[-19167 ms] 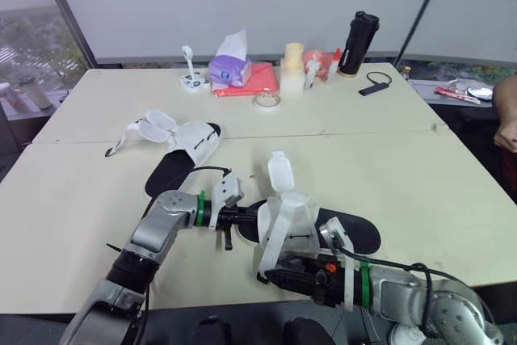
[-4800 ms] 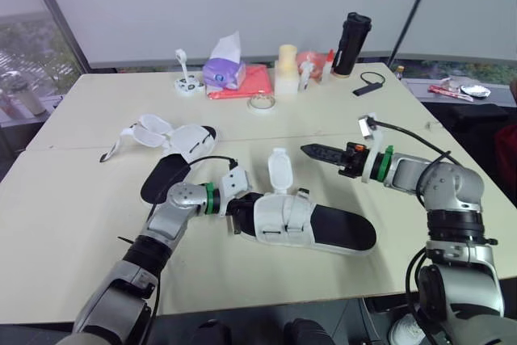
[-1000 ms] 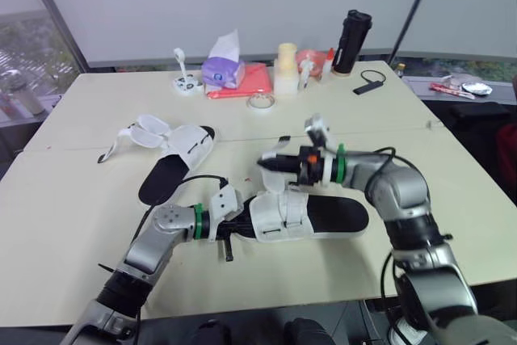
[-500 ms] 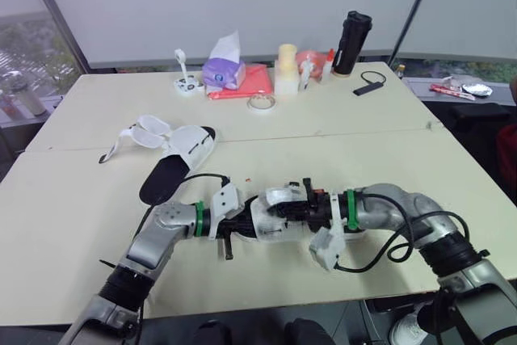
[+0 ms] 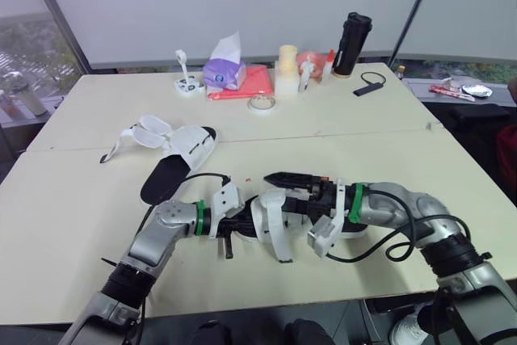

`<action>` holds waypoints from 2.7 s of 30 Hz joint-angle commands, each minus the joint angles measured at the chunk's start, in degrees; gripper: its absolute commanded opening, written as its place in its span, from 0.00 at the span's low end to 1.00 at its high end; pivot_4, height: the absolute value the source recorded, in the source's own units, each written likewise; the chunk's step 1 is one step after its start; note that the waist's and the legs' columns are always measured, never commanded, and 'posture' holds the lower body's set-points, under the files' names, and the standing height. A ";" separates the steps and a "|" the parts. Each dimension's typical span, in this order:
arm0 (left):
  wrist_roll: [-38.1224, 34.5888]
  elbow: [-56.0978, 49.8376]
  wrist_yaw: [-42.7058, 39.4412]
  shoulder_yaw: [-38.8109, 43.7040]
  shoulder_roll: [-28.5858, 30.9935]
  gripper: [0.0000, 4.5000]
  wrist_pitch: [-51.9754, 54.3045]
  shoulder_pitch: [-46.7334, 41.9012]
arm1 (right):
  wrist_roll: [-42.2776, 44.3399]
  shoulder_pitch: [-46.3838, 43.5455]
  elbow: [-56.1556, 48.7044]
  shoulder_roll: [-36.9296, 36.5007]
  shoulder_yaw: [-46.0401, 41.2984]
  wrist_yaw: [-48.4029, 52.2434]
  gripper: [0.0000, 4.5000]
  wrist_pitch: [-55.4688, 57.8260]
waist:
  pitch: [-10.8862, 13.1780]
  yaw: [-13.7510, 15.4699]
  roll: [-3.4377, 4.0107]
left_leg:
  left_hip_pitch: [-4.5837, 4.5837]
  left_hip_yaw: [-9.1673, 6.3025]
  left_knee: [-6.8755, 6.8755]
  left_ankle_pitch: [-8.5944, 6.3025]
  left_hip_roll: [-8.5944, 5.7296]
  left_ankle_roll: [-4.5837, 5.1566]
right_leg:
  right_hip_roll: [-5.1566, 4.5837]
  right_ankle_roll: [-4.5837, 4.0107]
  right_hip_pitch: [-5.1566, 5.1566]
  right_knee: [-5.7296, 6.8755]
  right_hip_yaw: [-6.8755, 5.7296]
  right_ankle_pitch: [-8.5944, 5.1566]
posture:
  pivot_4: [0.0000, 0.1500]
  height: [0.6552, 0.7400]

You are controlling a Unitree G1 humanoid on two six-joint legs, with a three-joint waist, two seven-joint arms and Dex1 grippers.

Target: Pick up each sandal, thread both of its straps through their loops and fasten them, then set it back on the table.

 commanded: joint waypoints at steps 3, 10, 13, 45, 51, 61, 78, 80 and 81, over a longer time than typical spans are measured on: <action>1.67 1.83 -0.53 -2.10 0.62 0.00 2.38 1.98 | 6.53 6.82 -0.96 -4.83 -7.53 2.40 0.99 10.75 | 0.00 0.08 0.00 | 0.00 0.01 0.02 0.00 -0.01 0.00 | -0.02 0.00 0.03 0.00 0.00 0.00 | 1.00 0.99; 1.63 2.05 -1.22 -2.29 0.49 0.00 2.26 1.72 | 49.53 15.94 -16.16 -5.68 -16.02 23.06 0.99 48.87 | -0.03 -0.07 0.05 | 0.12 -0.03 -0.01 -0.01 0.00 0.02 | 0.00 0.01 0.13 0.02 0.01 0.01 | 1.00 0.99; 1.69 2.24 -1.44 -2.30 0.47 0.00 2.13 1.60 | 63.89 18.62 -24.65 -6.78 -20.10 25.61 0.99 66.08 | -0.03 0.01 0.05 | 0.14 -0.11 0.00 -0.01 0.01 0.03 | 0.01 0.01 0.21 -0.02 -0.02 0.00 | 1.00 0.99; 2.49 1.93 -1.15 -2.69 0.77 0.00 2.26 2.50 | 90.27 25.04 -30.74 1.06 -6.96 28.92 0.99 103.56 | -0.09 -0.03 -0.04 | 0.14 -0.22 0.02 -0.04 0.01 0.08 | 0.06 -0.05 0.30 -0.12 -0.09 -0.04 | 1.00 0.99; 2.63 1.31 -0.49 -2.91 0.57 0.00 2.36 3.00 | 89.27 22.86 -28.51 4.65 -6.54 28.20 0.58 104.52 | -0.11 0.05 -0.04 | 0.13 -0.21 0.02 -0.05 0.01 0.08 | 0.06 -0.04 0.29 -0.12 -0.09 -0.04 | 1.00 0.99; 2.72 1.99 -0.06 -2.78 0.35 0.00 2.00 2.53 | 88.50 22.84 -28.67 5.11 -6.29 29.57 0.01 106.05 | -0.12 0.04 -0.04 | 0.13 -0.22 0.02 -0.05 0.01 0.08 | 0.06 -0.03 0.29 -0.12 -0.10 -0.03 | 1.00 0.99; 3.14 3.03 0.54 -2.83 -0.38 0.00 1.45 1.86 | 103.82 -0.78 -14.26 11.84 -14.00 20.20 0.01 119.46 | -0.14 0.48 -0.06 | -0.02 -0.24 0.03 -0.05 0.00 0.08 | 0.01 -0.01 0.16 -0.09 -0.14 -0.01 | 1.00 0.99; 3.16 3.00 0.72 -2.78 -0.44 0.00 1.46 1.91 | 100.37 -1.00 -12.06 12.27 -12.31 21.63 0.01 117.85 | -0.14 0.56 -0.06 | -0.01 -0.23 0.04 -0.05 -0.01 0.09 | 0.02 -0.01 0.16 -0.09 -0.14 -0.01 | 1.00 0.99; 3.15 2.94 0.81 -2.73 -0.44 0.00 1.50 1.96 | 98.87 -1.08 -11.42 12.32 -11.61 22.48 0.01 117.09 | -0.14 0.63 -0.06 | -0.01 -0.22 0.04 -0.05 -0.01 0.09 | 0.02 -0.01 0.15 -0.08 -0.13 -0.01 | 1.00 0.99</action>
